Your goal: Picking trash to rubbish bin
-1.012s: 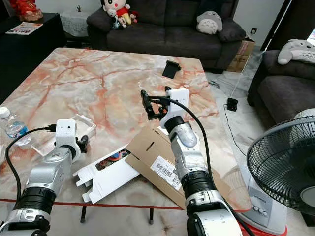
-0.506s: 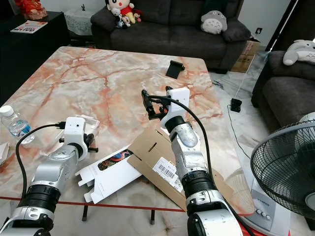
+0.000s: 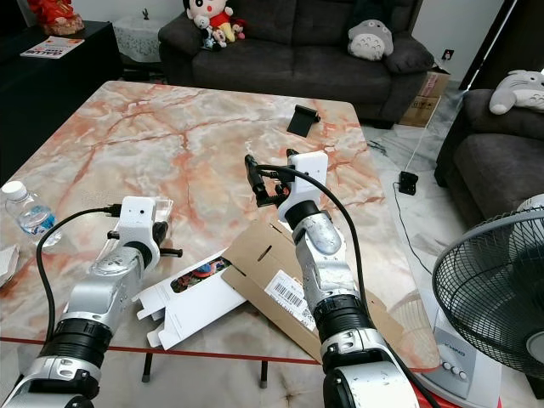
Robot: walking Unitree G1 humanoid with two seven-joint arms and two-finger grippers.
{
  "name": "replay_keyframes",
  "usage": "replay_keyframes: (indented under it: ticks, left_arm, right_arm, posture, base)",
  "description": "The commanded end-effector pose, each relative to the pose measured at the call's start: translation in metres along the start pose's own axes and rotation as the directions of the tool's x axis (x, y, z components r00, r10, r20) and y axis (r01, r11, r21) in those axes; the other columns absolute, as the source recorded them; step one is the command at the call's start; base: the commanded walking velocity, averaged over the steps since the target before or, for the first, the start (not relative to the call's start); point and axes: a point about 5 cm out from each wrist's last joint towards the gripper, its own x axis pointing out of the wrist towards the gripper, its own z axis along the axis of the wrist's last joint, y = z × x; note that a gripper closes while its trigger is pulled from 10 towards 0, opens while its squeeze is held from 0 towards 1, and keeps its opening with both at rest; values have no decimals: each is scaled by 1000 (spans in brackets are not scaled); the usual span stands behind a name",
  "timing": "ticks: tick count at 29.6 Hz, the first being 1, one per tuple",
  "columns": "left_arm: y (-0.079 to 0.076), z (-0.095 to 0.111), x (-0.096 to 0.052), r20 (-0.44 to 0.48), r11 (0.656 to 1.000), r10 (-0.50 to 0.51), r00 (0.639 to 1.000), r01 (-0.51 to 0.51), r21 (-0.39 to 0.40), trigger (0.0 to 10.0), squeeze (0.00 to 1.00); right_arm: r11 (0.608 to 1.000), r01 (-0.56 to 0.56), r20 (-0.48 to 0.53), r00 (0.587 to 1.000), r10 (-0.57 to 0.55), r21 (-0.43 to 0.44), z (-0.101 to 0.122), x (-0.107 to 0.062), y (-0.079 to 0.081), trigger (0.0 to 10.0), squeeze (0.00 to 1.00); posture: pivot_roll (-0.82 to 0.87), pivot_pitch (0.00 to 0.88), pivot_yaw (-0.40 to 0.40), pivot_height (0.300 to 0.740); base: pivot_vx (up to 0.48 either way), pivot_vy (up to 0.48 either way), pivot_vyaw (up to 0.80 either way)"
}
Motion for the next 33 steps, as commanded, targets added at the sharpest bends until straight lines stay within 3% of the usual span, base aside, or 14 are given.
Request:
replay_keyframes:
  ticks: [1, 2, 3, 4, 9, 20, 33]
  left_arm:
    - [-7, 26, 1, 136, 998, 11, 991, -19, 53, 0, 0]
    - [-7, 31, 1, 168, 995, 26, 985, -41, 90, 2745, 0]
    - [-7, 31, 1, 168, 995, 26, 985, -41, 90, 2745, 0]
    - [-8, 40, 0, 231, 988, 43, 972, -75, 132, 10000, 0]
    - [-12, 63, -7, 396, 986, 56, 916, -113, 121, 10000, 0]
    - [-21, 77, -26, 583, 988, 80, 809, -142, 62, 10000, 0]
    - [-23, 83, -28, 624, 987, 74, 778, -146, 66, 10000, 0]
  right_arm:
    - [1000, 21, 33, 999, -21, 3, 6, 2, -3, 10000, 0]
    - [999, 33, 44, 998, -33, 10, 8, 2, -4, 10000, 0]
    - [999, 33, 44, 998, -33, 10, 8, 2, -4, 10000, 0]
    - [999, 48, 62, 997, -49, 12, 11, 2, -5, 10000, 0]
    - [996, 88, 134, 987, -92, 33, 23, 3, -12, 10000, 0]
    - [997, 73, 196, 978, -77, 28, 33, 5, -8, 10000, 0]
    - [997, 79, 212, 974, -83, 27, 34, 3, -9, 10000, 0]
  posture:
    - [4, 5, -90, 740]
    - [6, 3, -85, 740]
    - [6, 3, -85, 740]
    - [4, 1, -82, 740]
    - [3, 0, -76, 740]
    - [4, 0, -62, 740]
    - [3, 0, -56, 740]
  base:
    - [0, 0, 0]
    - [0, 0, 0]
    - [0, 0, 0]
    - [0, 0, 0]
    - [0, 0, 0]
    - [0, 0, 0]
    - [0, 0, 0]
